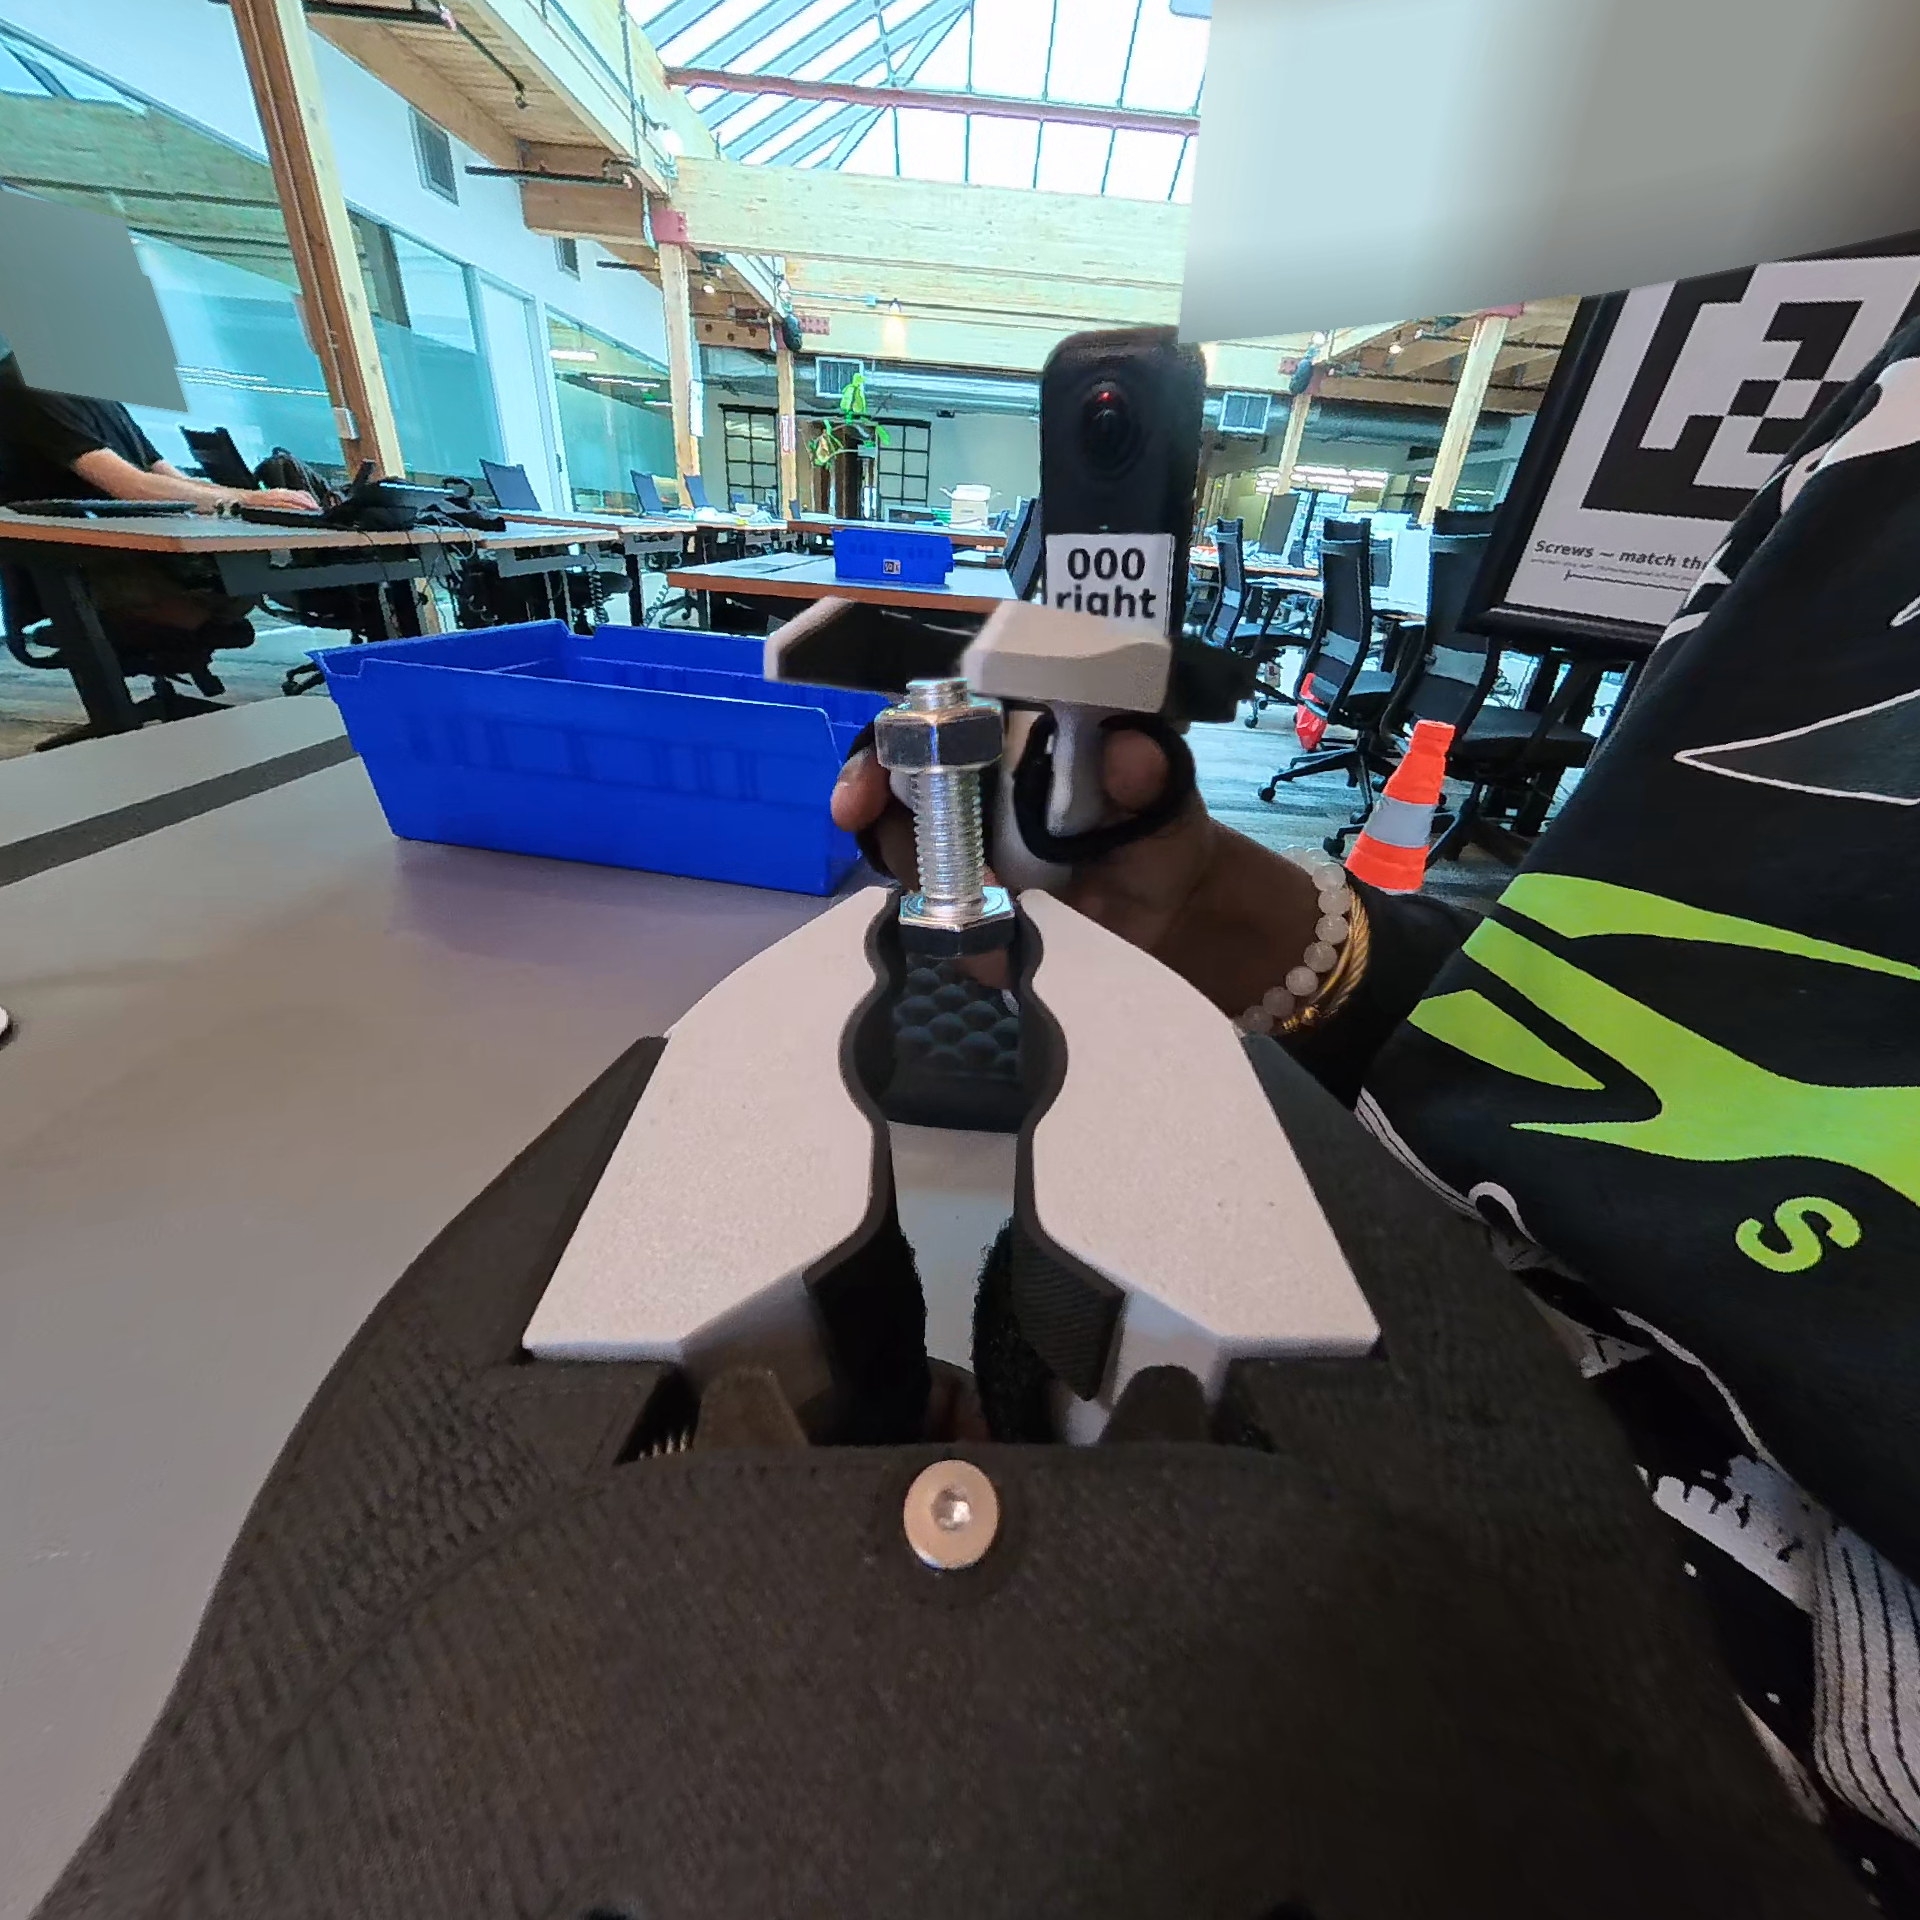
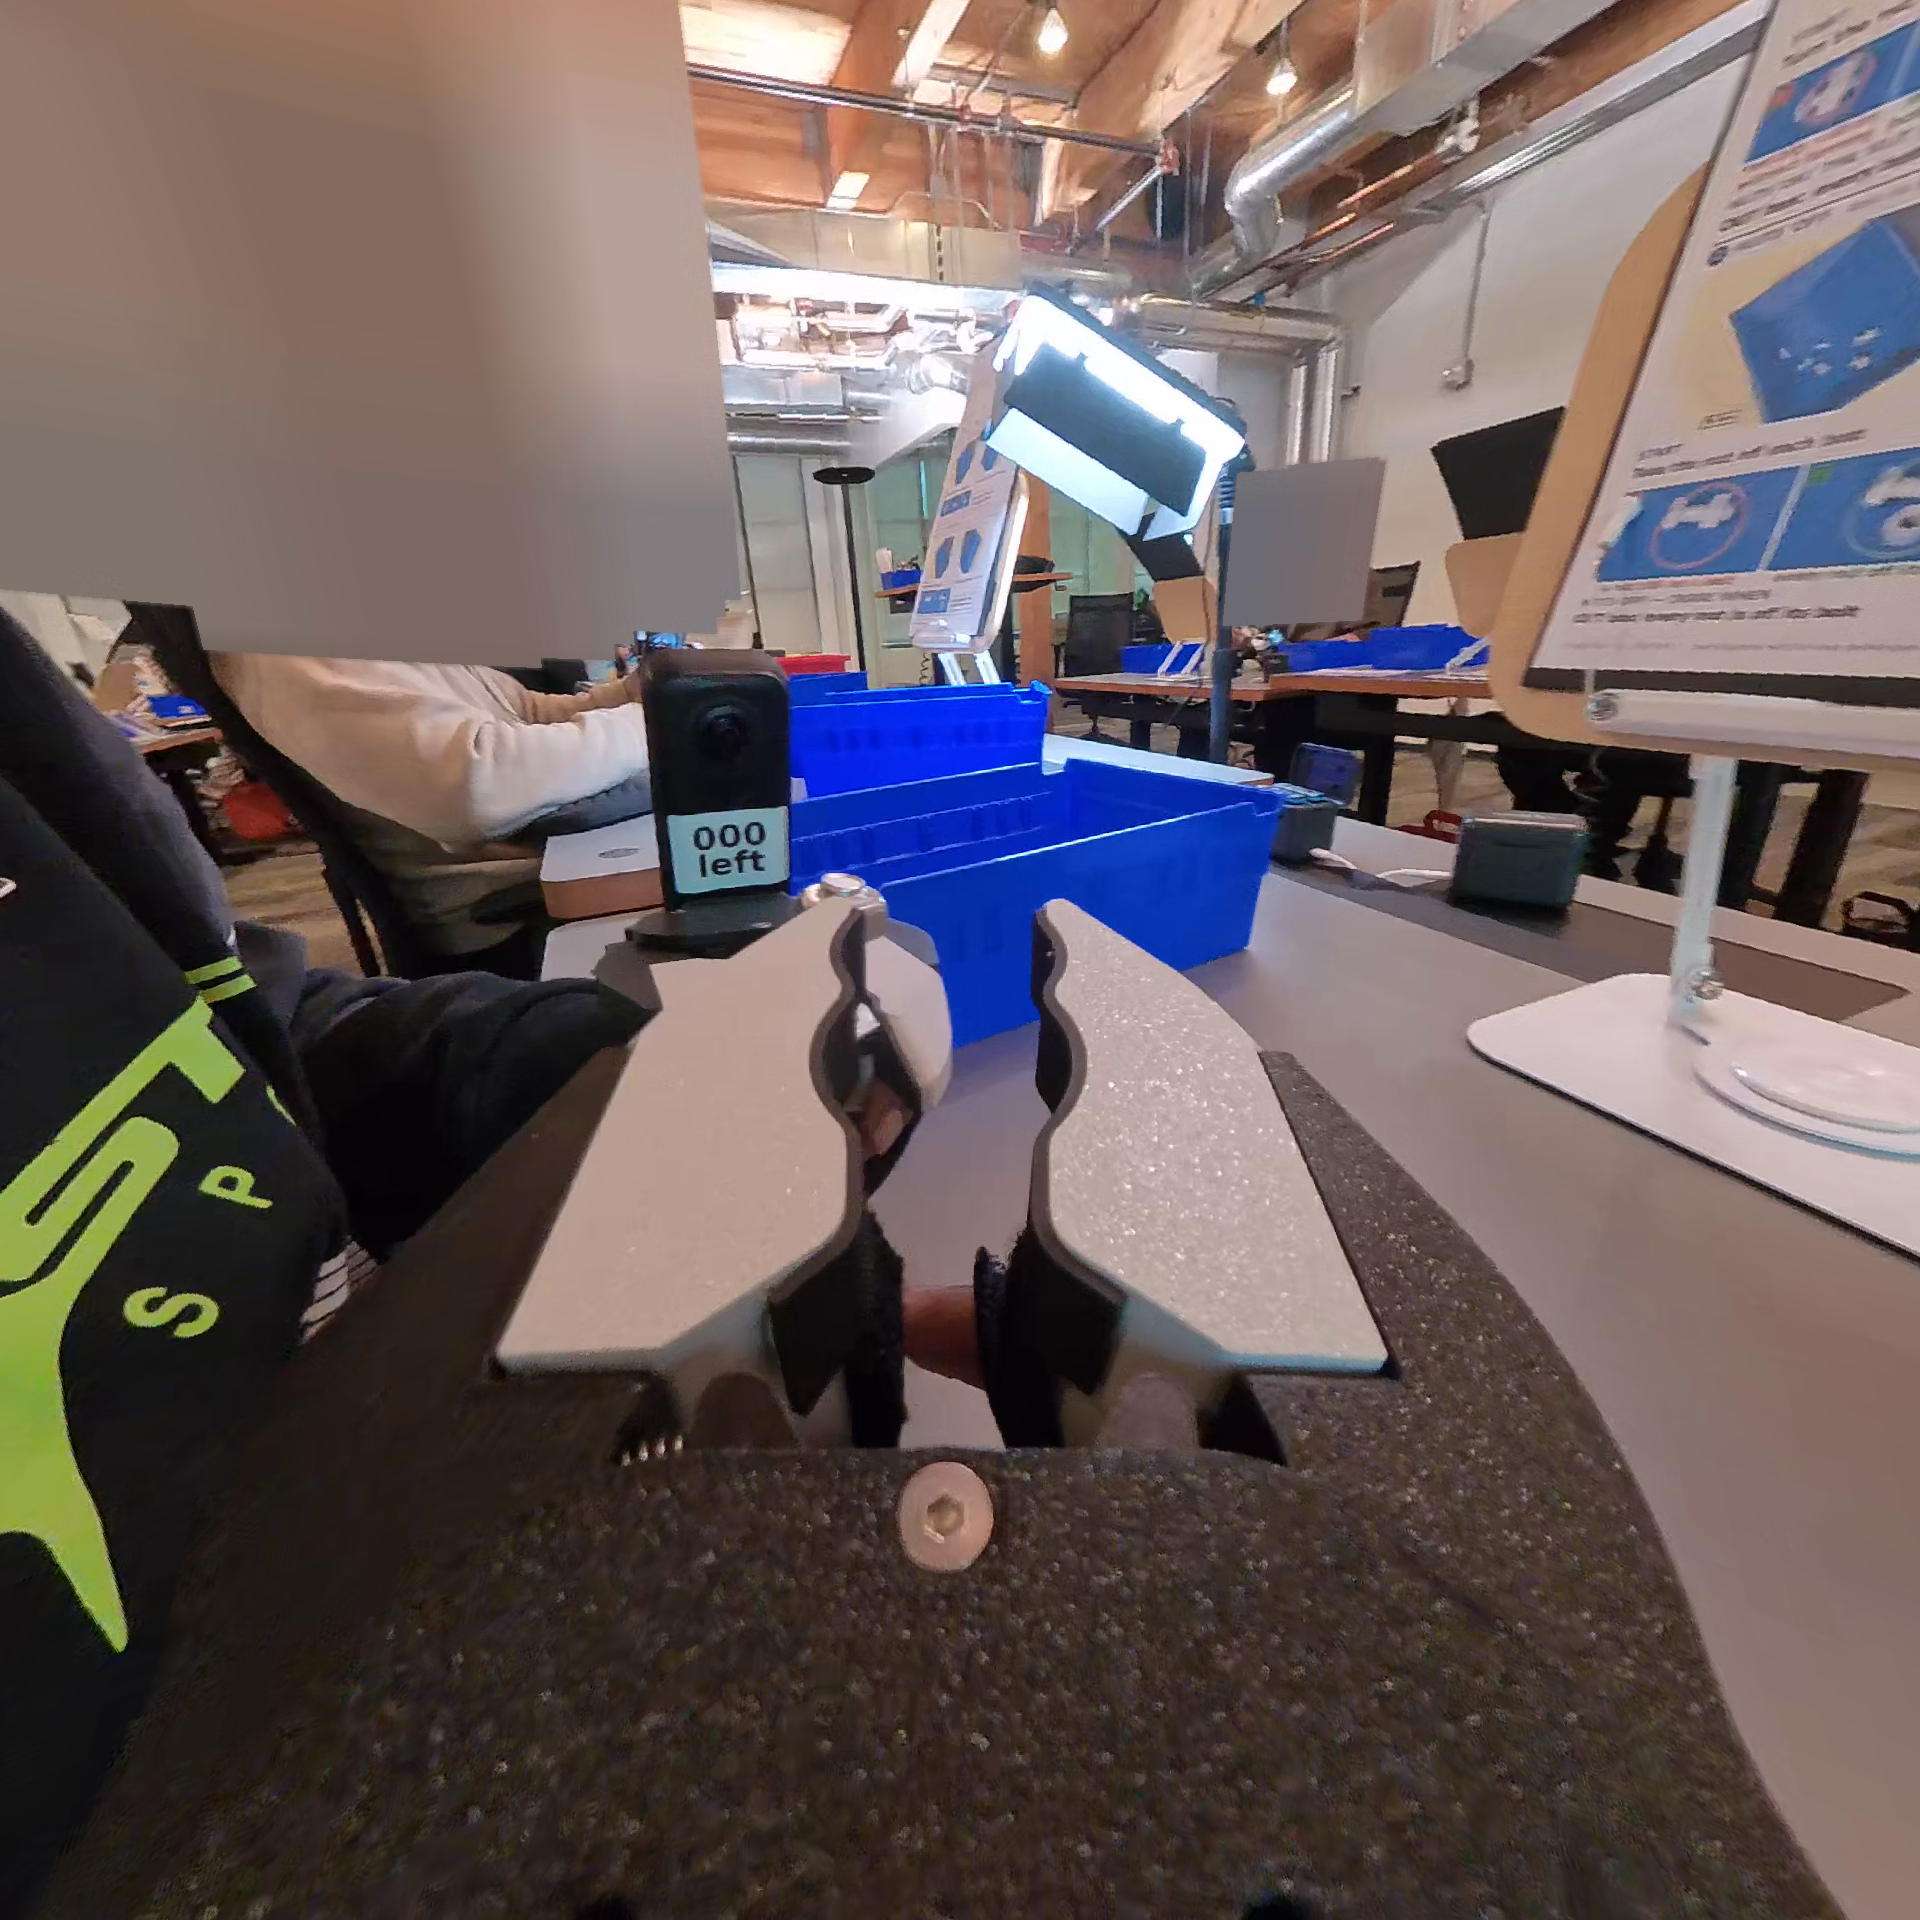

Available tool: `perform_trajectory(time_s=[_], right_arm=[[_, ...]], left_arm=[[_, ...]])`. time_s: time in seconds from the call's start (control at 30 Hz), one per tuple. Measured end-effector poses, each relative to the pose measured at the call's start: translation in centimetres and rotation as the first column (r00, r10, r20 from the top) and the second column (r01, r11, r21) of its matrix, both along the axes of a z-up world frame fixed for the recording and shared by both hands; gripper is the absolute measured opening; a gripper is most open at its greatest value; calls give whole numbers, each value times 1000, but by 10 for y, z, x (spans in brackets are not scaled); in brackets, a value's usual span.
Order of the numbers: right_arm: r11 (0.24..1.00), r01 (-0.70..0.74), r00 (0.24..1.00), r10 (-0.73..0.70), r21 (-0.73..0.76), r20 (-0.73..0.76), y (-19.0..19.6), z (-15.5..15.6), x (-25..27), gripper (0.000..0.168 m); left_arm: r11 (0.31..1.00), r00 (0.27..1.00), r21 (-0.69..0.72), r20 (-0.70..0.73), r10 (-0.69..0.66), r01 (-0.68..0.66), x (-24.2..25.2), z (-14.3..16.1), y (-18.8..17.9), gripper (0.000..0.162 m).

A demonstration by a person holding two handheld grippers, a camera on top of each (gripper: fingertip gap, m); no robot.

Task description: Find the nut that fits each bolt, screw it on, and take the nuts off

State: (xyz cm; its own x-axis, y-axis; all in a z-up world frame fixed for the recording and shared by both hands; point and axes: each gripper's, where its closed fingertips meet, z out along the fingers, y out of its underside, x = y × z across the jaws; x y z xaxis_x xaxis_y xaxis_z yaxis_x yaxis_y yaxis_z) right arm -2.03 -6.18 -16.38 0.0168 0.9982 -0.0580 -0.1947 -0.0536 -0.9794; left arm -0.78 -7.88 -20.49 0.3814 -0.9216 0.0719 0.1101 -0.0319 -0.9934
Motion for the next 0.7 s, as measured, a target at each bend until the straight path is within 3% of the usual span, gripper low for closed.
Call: perform_trajectory(time_s=[0.17, 0.47, 0.7], right_arm=[[999, -47, 999, 47, 8, 21, -11, -2, -17, 41], [999, -48, 998, 48, 6, 39, -10, -4, -21, 41], [1000, 25, 999, -25, -1, 24, 8, -5, 6, 17]], left_arm=[[1000, 1000, 0, -5, 1, -1, 0, -1, 0, 19], [1000, 1000, 2, -7, 1, -1, 0, -1, 0, 19], [1000, 1000, 4, 0, -1, 1, 0, 1, -1, 19]])
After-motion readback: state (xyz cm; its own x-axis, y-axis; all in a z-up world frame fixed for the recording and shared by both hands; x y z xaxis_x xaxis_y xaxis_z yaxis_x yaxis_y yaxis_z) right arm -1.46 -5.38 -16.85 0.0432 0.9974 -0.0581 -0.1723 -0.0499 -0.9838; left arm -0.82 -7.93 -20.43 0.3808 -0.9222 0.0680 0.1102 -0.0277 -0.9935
